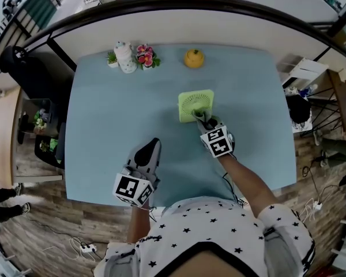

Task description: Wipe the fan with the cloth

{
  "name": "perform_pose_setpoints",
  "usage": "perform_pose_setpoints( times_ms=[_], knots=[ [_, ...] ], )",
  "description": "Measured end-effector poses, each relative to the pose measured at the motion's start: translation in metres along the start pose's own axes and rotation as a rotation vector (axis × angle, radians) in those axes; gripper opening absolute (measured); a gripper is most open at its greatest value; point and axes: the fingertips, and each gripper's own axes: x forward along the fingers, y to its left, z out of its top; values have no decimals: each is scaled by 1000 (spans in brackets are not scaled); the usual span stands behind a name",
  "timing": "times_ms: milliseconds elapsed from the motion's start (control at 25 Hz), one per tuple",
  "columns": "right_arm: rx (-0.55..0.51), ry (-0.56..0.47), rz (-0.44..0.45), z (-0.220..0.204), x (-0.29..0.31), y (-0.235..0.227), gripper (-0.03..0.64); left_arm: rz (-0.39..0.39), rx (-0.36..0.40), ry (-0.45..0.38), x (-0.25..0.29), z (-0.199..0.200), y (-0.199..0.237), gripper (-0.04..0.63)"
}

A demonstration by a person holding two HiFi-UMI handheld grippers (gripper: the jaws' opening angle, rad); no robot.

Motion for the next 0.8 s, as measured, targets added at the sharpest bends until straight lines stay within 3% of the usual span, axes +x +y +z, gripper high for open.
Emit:
perform_pose_setpoints(
  times_ms=[240,520,800],
  knots=[
    [41,9,-74,-16,-6,-30,54,9,3,-4,-3,1,1,32],
    [69,10,-89,-19,-9,-37,54,3,6,-3,-1,2,-4,32],
    [160,-76,-93,-3,-27,-41,54,6,14,-6,-2,5,-5,32]
  ],
)
